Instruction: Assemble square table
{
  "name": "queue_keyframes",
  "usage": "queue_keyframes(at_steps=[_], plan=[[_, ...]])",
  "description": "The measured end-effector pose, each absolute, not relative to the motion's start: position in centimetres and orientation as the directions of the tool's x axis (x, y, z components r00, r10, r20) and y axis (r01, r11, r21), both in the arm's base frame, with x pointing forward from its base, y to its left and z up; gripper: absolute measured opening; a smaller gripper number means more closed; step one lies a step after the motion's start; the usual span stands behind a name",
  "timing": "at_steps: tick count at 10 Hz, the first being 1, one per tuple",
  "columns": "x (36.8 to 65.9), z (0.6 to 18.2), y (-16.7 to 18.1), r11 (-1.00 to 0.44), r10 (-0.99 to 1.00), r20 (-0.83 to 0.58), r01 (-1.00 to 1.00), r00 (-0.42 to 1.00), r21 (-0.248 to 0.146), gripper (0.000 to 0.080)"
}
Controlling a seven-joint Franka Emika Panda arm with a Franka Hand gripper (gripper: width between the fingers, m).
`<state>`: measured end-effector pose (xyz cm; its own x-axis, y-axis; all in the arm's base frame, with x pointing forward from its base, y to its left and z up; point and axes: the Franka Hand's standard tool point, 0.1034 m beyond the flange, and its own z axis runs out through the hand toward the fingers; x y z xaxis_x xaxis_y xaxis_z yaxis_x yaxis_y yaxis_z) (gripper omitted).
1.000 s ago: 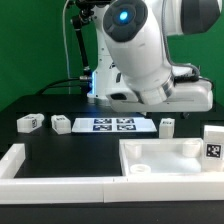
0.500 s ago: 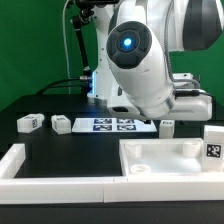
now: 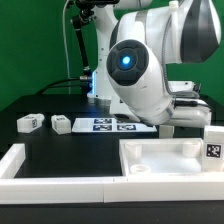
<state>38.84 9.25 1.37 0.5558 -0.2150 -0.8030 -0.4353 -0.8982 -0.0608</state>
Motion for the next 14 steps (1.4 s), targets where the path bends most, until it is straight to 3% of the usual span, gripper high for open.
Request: queue_keyframes(at_steps=[3, 9, 10, 12, 14], plan=[[38.9, 1.3, 9.1, -0.899, -0.217, -0.801, -0.434, 0.559, -0.060, 0.0287], [38.9, 1.3, 9.0, -0.898, -0.218, -0.800, -0.436, 0.558, -0.059, 0.0289], [39.2, 2.1, 8.3, -0.910, -0.197, -0.806, -0.410, 0.559, -0.062, 0.0289], [43.6, 7.5, 6.1, -0.924, -0.158, -0.789, -0.372, 0.594, -0.094, 0.0291], [45.1, 11.0, 6.0, -0.928, -0.152, -0.772, -0.358, 0.617, -0.103, 0.0291]])
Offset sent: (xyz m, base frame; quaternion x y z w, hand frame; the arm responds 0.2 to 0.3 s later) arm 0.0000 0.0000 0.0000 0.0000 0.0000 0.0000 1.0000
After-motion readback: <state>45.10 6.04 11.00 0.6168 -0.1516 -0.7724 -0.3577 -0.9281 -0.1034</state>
